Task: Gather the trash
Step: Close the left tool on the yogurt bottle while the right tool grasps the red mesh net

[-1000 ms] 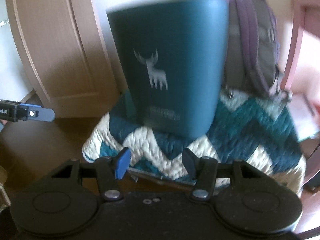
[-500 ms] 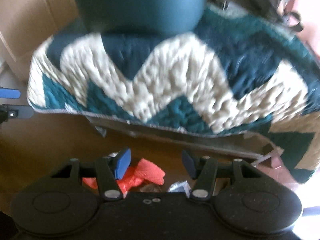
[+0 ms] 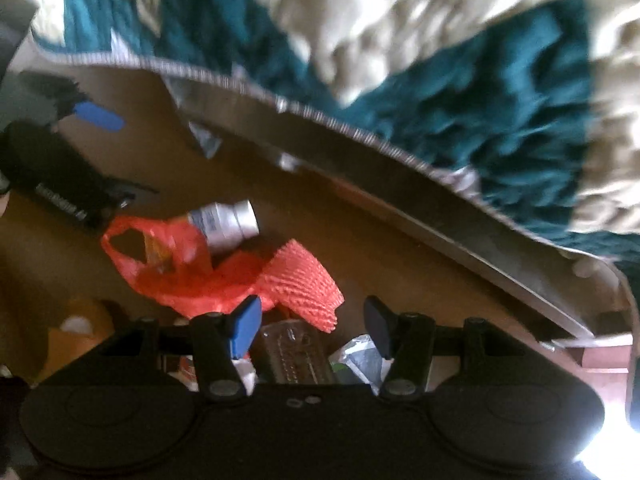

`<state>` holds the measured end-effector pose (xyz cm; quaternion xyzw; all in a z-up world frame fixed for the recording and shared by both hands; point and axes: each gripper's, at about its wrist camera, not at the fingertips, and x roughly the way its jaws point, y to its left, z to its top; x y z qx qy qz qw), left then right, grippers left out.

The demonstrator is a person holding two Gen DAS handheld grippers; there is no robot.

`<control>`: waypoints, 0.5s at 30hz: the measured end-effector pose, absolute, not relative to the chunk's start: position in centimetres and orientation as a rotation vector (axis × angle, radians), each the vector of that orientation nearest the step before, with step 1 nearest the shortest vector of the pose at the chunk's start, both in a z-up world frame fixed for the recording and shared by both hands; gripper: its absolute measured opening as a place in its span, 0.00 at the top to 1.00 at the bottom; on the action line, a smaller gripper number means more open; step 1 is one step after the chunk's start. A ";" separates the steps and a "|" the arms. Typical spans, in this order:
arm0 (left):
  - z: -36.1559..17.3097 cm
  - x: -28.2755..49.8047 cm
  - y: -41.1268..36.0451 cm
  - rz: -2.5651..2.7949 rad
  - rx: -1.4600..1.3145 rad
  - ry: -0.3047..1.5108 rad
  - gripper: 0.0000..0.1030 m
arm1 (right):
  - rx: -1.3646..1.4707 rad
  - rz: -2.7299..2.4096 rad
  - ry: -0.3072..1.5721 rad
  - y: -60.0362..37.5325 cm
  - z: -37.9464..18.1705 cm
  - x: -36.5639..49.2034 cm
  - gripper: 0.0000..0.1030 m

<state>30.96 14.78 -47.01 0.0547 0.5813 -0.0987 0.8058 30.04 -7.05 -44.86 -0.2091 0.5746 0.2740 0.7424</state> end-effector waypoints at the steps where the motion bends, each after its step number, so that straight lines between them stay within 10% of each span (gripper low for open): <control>1: -47.9 31.4 14.8 -0.210 0.112 1.257 0.00 | -0.469 0.612 1.271 -6.9 -45.7 30.2 0.47; 15: -56.6 34.0 12.0 -0.231 0.177 1.387 0.04 | -0.609 0.658 1.316 -5.4 -53.6 31.3 0.52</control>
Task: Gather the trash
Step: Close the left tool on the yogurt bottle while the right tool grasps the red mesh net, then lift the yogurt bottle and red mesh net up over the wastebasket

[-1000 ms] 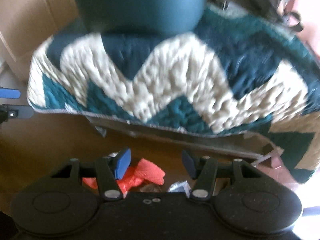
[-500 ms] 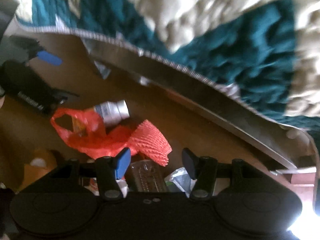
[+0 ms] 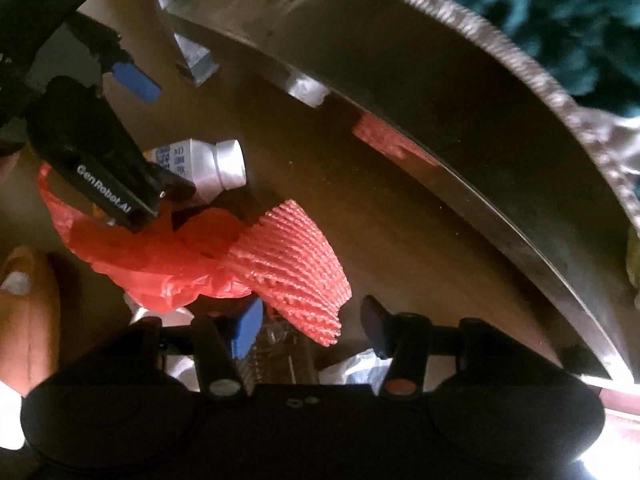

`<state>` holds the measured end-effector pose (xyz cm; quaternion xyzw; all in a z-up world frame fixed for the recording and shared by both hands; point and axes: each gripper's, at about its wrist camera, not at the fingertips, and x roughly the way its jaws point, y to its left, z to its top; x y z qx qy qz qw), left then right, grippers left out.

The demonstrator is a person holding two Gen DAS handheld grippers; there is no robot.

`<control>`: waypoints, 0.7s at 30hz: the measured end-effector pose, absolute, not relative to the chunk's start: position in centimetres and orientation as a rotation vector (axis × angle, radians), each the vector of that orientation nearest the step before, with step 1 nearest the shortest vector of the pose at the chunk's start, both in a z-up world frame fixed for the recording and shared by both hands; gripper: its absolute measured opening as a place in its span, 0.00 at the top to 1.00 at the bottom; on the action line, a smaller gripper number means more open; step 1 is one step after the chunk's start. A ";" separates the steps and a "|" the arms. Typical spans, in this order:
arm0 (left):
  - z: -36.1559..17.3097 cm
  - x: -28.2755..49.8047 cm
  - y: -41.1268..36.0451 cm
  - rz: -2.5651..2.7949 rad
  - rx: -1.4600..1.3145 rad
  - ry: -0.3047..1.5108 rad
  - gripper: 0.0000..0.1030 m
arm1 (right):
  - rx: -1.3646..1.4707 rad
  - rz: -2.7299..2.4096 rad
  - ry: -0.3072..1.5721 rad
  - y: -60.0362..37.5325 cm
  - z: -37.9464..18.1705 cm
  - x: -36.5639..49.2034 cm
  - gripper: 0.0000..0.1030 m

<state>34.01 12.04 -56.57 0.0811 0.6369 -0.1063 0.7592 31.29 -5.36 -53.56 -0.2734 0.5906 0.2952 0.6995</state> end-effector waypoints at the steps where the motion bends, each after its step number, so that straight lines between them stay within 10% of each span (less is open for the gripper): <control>1: -56.9 34.1 12.2 -0.224 0.170 1.401 0.05 | -0.623 0.661 1.313 -5.3 -53.8 31.3 0.54; 4: -57.6 34.2 12.7 -0.215 0.136 1.429 0.10 | -0.652 0.669 1.320 -5.1 -54.6 31.4 0.67; 11: -58.7 33.9 12.7 -0.227 0.097 1.476 0.55 | -0.666 0.660 1.314 -5.1 -54.6 31.7 0.89; 21: -56.6 32.0 15.2 -0.178 -0.016 1.462 0.56 | -0.609 0.611 1.280 -5.9 -51.5 31.5 0.91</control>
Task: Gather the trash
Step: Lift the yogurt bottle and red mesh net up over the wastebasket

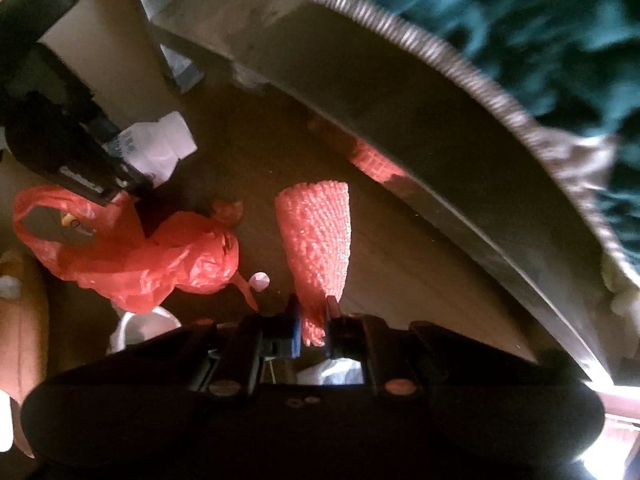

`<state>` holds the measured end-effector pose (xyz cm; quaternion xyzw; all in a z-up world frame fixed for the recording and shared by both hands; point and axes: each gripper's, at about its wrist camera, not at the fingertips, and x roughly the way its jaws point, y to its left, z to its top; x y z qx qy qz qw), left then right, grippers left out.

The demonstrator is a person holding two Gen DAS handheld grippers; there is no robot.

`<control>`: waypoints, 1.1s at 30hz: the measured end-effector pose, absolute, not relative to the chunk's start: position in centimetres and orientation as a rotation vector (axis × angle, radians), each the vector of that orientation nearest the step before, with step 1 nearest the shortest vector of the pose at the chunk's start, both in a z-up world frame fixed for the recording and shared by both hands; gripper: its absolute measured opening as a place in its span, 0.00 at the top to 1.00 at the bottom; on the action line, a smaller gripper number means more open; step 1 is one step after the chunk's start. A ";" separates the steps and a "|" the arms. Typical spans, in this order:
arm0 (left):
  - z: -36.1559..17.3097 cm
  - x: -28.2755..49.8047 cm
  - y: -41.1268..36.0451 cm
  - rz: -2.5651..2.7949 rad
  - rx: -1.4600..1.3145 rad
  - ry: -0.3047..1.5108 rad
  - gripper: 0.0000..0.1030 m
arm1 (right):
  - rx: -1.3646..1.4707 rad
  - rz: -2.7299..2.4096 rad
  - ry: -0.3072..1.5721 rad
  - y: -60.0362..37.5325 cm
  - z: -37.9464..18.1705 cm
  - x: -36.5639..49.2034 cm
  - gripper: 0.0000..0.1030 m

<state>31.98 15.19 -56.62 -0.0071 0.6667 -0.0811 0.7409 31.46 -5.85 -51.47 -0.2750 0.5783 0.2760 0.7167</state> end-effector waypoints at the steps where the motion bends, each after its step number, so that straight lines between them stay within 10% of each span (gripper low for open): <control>1: -56.0 31.6 15.6 -0.174 -0.026 1.454 0.56 | -0.604 0.606 1.278 -6.0 -50.9 31.3 0.91; 33: -20.0 20.5 18.0 -0.012 0.073 0.919 0.56 | -0.411 0.649 0.888 -7.7 -16.1 20.0 0.91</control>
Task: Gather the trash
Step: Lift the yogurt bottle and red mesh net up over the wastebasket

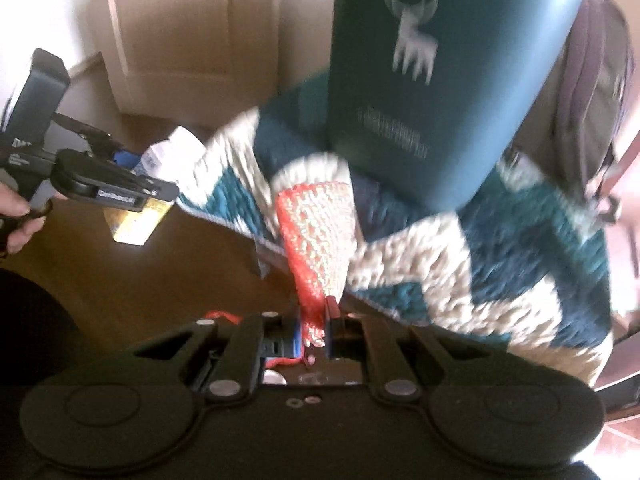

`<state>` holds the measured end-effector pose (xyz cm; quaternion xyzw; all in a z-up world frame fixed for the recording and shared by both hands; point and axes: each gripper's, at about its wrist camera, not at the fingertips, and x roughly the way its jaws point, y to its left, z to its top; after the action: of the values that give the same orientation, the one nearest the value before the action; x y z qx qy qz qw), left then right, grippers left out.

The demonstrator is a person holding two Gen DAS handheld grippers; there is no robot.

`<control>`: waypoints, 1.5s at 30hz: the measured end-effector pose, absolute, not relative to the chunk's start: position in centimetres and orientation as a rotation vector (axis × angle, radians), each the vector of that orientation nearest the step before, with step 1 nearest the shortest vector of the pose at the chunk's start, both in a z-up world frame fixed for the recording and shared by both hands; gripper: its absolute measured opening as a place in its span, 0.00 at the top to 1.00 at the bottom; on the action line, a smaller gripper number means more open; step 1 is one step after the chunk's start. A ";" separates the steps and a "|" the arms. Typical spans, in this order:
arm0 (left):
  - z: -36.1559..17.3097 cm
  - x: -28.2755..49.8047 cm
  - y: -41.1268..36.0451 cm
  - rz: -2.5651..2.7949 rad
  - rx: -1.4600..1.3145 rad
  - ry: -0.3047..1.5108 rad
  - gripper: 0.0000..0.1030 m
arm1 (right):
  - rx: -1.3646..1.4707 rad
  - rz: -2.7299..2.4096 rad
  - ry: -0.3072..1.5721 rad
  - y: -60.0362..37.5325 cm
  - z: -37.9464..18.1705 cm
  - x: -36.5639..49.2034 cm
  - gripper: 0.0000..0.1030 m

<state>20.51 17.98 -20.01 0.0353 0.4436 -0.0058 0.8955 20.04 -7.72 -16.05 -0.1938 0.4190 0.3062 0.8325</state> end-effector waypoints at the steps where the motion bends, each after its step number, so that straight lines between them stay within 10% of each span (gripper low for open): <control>1: -18.5 20.2 17.8 -0.012 0.077 0.899 0.56 | -0.414 0.650 0.867 -7.9 -14.6 19.8 0.91; 26: 7.6 19.8 8.1 -0.074 0.163 0.573 0.56 | -0.320 0.588 0.393 -11.8 7.4 20.5 0.91; 45: 14.9 31.2 3.6 -0.109 0.073 0.494 0.56 | -0.286 0.506 0.479 -9.7 8.1 30.9 0.92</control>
<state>31.20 3.58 14.87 0.0359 0.2444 -0.0540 0.9675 30.93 -9.68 8.05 -0.1396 0.2341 0.2472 0.9298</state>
